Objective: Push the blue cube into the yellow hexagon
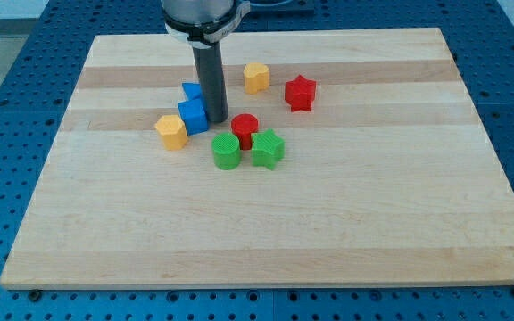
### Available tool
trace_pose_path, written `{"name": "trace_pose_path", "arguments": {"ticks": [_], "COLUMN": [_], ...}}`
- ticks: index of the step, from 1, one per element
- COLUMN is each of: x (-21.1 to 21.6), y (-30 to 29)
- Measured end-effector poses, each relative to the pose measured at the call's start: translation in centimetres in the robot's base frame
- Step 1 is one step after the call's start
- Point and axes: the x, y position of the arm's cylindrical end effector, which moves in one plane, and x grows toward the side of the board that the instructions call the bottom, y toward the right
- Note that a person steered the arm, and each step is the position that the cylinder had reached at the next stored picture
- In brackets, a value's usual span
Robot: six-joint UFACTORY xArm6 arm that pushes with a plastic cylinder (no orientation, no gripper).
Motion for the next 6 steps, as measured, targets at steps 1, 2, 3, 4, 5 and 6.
{"name": "trace_pose_path", "arguments": {"ticks": [1, 2, 3, 4, 5, 6], "x": [0.0, -1.2, -1.6, -1.6, -1.6, -1.6], "y": [0.1, 0.1, -1.2, -2.9, -3.2, -1.4]}}
